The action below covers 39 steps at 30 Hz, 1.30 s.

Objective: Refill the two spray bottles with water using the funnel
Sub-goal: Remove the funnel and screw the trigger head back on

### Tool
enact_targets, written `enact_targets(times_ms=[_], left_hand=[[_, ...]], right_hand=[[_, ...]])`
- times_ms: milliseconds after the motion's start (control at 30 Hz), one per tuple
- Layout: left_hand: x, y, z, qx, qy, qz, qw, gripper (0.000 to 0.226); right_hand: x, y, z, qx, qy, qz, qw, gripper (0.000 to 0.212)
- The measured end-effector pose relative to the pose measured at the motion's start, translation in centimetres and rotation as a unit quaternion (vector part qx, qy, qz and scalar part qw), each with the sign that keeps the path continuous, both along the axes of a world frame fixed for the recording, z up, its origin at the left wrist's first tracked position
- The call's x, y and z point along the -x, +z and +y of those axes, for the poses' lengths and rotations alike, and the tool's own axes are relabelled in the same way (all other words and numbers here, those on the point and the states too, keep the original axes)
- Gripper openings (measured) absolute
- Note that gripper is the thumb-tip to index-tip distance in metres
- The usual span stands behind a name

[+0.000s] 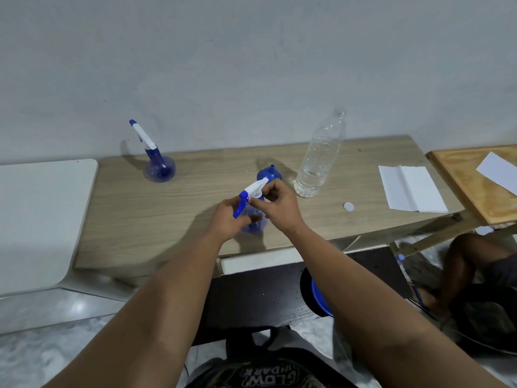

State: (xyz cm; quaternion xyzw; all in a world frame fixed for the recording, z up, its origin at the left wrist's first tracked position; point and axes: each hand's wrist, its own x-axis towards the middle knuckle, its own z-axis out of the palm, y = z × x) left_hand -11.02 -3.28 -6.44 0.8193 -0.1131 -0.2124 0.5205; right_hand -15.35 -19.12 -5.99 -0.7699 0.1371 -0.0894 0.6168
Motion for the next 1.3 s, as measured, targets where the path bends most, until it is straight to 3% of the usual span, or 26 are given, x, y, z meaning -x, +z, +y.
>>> enact_targets(times_ms=[167, 300, 467, 600, 800, 1100, 1200, 1300], left_hand=[[0.1, -0.2, 0.0, 0.001, 0.003, -0.005, 1.0, 0.028], [0.5, -0.4, -0.1, 0.001, 0.004, 0.001, 1.0, 0.028], [0.7, -0.4, -0.2, 0.003, 0.012, 0.003, 1.0, 0.032], [1.4, -0.2, -0.4, 0.013, 0.016, 0.028, 0.999, 0.029], [1.7, -0.5, -0.7, 0.011, 0.036, 0.024, 0.999, 0.028], [3.7, 0.0, -1.9, -0.041, 0.059, 0.005, 0.997, 0.018], [5.0, 0.0, -2.7, -0.049, 0.065, 0.013, 0.997, 0.034], [6.2, -0.1, -3.4, -0.08, 0.077, 0.031, 0.993, 0.044]], right_hand=[[0.4, 0.0, -0.3, 0.007, 0.041, -0.022, 0.999, 0.026], [-0.1, 0.0, 0.2, 0.034, -0.003, 0.008, 0.999, 0.033], [0.4, 0.0, -0.5, 0.018, 0.051, -0.012, 0.998, 0.024], [0.2, -0.4, -0.4, 0.039, 0.001, 0.017, 0.999, 0.04], [0.9, 0.0, -1.3, 0.008, 0.063, -0.015, 0.998, 0.026], [0.6, -0.2, -1.7, -0.001, 0.062, -0.014, 0.998, 0.026], [0.9, -0.2, -1.8, 0.006, 0.053, 0.001, 0.999, 0.03], [1.4, -0.1, -1.7, 0.025, 0.048, 0.01, 0.998, 0.047]])
